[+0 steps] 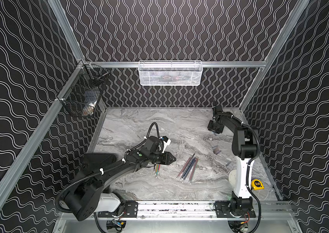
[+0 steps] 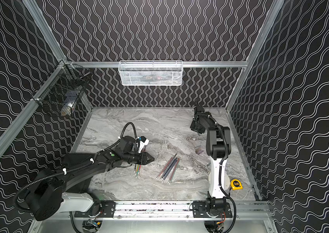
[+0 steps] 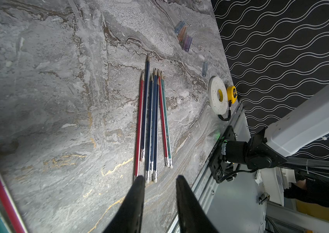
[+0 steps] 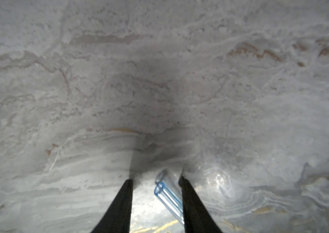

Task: Remove the protective cover of the pencils
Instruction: Adjust the protective sleeve at the center of the board.

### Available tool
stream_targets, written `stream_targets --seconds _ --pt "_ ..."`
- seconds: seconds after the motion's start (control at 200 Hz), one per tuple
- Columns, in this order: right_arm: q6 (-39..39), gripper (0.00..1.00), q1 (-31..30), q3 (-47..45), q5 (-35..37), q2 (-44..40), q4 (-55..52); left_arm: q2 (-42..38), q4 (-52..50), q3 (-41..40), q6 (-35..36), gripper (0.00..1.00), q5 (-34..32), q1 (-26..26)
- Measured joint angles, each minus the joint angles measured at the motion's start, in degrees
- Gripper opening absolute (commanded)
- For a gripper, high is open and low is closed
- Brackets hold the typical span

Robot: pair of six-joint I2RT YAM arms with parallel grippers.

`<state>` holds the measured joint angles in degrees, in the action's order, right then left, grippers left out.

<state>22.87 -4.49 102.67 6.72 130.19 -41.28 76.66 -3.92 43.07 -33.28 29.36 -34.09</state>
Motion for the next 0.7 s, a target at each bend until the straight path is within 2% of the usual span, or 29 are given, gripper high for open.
stream_targets --seconds 0.125,0.255,0.36,0.435,0.53,0.615,0.7 --pt "-0.02 0.35 -0.28 -1.66 -0.13 -1.33 -1.62 0.0 0.02 0.0 0.0 0.31 0.02 0.0" --pt "0.0 0.25 -0.35 -1.99 0.0 -1.57 -2.49 -0.02 0.02 0.0 0.0 0.31 0.26 0.0" --pt "0.02 0.23 -0.72 -1.79 0.48 -1.29 -2.78 -0.04 0.02 0.0 0.0 0.31 0.42 0.0" --pt "0.04 0.17 -1.11 -1.77 1.07 -1.18 -2.71 -0.09 0.02 0.0 0.0 0.31 0.42 0.0" --pt "0.15 0.16 -1.55 -1.77 1.38 -1.16 -2.64 -0.09 0.02 0.0 0.0 0.31 0.42 0.0" --pt "0.28 0.08 -2.03 -2.12 1.92 -1.36 -2.38 -0.09 0.02 0.0 0.0 0.31 0.42 0.02" --pt "0.81 0.07 -2.69 -3.76 1.66 -2.54 -2.38 -0.09 0.02 0.0 0.0 0.31 0.44 0.07"
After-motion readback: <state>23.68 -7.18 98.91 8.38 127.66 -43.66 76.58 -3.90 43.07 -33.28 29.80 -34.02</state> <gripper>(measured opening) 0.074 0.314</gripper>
